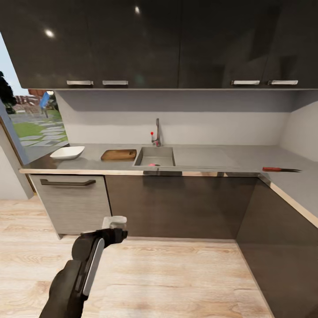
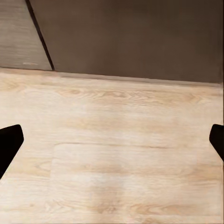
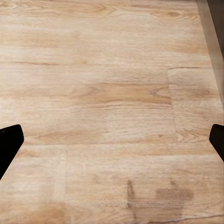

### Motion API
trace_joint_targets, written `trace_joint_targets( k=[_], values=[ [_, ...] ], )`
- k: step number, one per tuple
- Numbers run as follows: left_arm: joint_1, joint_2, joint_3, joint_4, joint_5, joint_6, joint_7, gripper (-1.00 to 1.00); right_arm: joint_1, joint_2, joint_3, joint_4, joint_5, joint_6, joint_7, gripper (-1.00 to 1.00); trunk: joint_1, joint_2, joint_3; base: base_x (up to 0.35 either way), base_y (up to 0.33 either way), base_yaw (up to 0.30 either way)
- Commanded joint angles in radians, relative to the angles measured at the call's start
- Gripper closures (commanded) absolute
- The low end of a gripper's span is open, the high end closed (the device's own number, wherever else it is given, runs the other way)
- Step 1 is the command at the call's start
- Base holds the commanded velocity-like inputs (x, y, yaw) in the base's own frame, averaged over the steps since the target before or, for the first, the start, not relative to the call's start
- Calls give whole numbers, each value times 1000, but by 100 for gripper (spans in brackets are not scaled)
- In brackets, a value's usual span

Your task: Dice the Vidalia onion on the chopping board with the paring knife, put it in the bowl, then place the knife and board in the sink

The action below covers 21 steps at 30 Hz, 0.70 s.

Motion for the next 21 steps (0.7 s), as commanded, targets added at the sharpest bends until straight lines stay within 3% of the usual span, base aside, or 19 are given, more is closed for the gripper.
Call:
trace_joint_targets(
  k=[1,5,10,11,12,17,21],
  values=[
    [-29,-1,-3,6,0,6,5,-100,-1,0,0,1,1,-3,-2,-100,0,-1,-1,0,0,0],
    [-244,-6,-11,106,3,13,5,-100,-1,0,0,1,1,-3,-2,-100,0,-1,-1,0,0,0],
    [-452,-13,-12,224,7,14,5,-100,-1,0,1,1,1,-3,-2,-100,0,-1,-1,0,0,0],
    [-473,-14,-12,230,8,14,5,-100,-1,0,1,2,1,-3,-2,-100,0,-1,-1,0,0,0],
    [-532,-16,-12,247,12,14,4,-100,-1,0,1,8,1,-3,-2,-100,0,-1,-1,0,0,0],
    [-682,-18,-13,370,22,12,4,-100,-1,0,-1,29,1,-4,-2,-100,0,-1,-1,0,0,0],
    [-713,-17,-13,413,24,13,3,-100,-1,0,-1,32,1,-4,-2,-100,0,-1,-1,0,0,0]
  ],
)
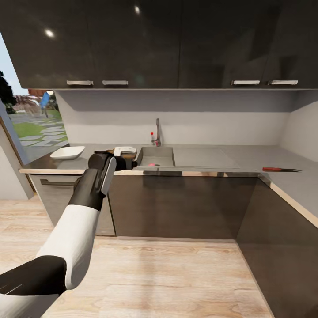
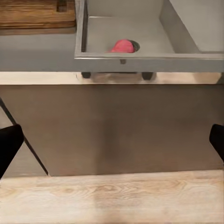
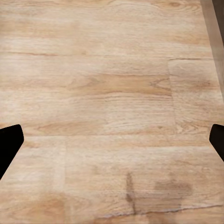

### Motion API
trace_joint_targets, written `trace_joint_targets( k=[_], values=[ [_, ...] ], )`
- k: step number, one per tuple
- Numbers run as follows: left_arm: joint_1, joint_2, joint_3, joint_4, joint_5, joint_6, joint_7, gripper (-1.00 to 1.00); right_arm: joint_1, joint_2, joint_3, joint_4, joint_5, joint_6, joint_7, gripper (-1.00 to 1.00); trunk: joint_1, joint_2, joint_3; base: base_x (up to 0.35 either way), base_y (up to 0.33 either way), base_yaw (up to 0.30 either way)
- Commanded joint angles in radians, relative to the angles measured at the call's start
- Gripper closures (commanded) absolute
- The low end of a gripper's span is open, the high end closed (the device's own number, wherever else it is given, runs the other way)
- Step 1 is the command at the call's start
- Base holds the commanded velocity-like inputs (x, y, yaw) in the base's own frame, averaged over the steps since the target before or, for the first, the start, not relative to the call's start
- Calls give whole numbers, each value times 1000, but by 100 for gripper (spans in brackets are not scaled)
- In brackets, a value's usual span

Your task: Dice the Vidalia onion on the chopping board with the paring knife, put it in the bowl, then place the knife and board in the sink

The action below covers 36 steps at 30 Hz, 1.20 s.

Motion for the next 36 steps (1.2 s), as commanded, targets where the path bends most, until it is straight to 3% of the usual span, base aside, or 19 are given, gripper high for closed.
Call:
trace_joint_targets(
  k=[1,7,9,11,16,22,36],
  values=[
    [-5,1,-1,12,4,5,6,-100,-1,0,0,1,1,-3,-2,-100,0,-1,-1,0,0,0],
    [-11,7,-5,33,3,6,3,-100,-1,1,1,1,1,-3,-2,-100,0,-1,-1,0,0,0],
    [-12,9,-22,17,2,6,3,-100,-1,1,1,1,1,-3,-2,-100,0,-1,-1,0,0,0],
    [-13,12,-62,-9,2,7,2,-100,-1,2,1,2,0,-3,-3,-100,0,-1,-1,0,0,0],
    [-13,13,-79,-75,3,8,2,-100,-1,2,1,2,0,-3,-3,-100,0,-1,-1,32,0,0],
    [-13,11,-95,-112,3,11,1,-100,-1,2,1,4,-1,-3,-3,-100,0,-1,-1,249,0,0],
    [-13,9,-104,-65,4,9,1,-100,-1,2,1,3,-1,-3,-4,-100,0,-1,-1,322,0,0]
  ],
)
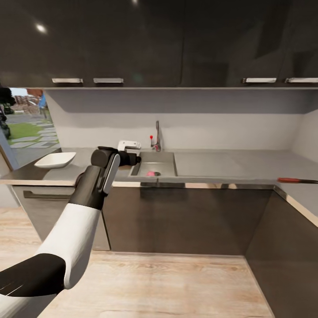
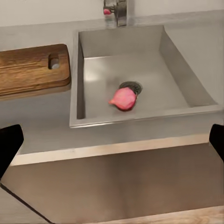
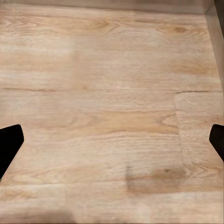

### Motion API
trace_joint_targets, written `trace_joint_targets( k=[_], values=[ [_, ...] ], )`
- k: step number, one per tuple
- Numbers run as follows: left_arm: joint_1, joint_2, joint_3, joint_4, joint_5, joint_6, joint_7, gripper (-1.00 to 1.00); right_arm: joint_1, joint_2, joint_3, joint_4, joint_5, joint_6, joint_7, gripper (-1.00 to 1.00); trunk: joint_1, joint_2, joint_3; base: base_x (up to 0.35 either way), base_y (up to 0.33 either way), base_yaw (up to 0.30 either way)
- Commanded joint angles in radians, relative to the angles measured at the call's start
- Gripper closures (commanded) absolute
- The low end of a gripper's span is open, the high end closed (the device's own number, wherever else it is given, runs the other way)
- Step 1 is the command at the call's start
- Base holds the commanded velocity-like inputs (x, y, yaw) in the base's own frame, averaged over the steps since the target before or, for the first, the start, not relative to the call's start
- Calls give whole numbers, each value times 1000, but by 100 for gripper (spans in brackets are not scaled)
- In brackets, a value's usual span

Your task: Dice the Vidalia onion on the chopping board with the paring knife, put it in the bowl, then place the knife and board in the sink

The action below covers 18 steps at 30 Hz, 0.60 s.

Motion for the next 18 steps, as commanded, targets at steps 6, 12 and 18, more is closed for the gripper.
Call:
trace_joint_targets(
  k=[6,12,18],
  values=[
    [-1,-2,-10,39,3,3,6,-100,-1,0,-3,0,-1,-3,-2,-100,1,-1,-1,325,0,0],
    [-1,-2,-22,53,3,2,6,-100,-1,3,-3,15,-6,1,0,-100,1,-1,-1,325,-23,0],
    [-1,-4,-27,78,3,1,6,-100,-1,6,-14,121,-19,-1,4,-100,1,-1,-1,323,-78,0]
  ],
)
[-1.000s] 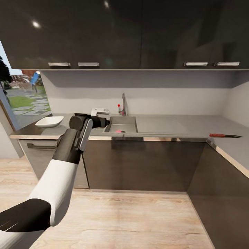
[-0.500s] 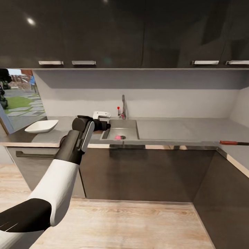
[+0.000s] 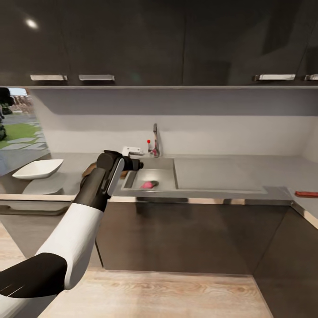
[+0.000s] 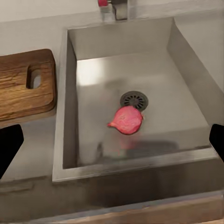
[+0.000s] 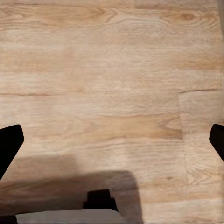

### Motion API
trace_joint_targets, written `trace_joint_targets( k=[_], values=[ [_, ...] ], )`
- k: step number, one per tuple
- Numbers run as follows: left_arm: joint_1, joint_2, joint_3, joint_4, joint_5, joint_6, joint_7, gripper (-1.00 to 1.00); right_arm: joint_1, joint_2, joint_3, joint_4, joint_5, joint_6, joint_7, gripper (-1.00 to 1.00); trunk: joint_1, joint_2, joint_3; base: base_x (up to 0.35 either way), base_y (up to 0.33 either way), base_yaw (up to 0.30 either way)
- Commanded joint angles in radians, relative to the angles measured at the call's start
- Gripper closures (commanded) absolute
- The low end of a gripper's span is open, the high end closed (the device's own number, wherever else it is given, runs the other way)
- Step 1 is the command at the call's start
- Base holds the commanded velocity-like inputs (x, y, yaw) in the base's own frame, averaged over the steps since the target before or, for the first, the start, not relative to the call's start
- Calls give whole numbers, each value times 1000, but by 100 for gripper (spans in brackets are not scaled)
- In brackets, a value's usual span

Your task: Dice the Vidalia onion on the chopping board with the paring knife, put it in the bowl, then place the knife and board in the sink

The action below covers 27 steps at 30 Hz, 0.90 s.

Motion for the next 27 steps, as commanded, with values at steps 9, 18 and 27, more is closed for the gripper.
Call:
trace_joint_targets(
  k=[9,18,27],
  values=[
    [-1,-2,-3,13,3,3,6,-100,-1,-5,-10,22,-32,-30,3,-100,1,-1,-1,303,-163,0],
    [4,0,-3,14,3,1,6,-100,-1,-5,-11,23,-33,-32,3,-100,1,-1,-1,288,-151,0],
    [5,-1,-3,16,4,2,7,-100,-1,-5,-11,23,-33,-32,3,-100,1,-1,-1,59,-21,0]
  ],
)
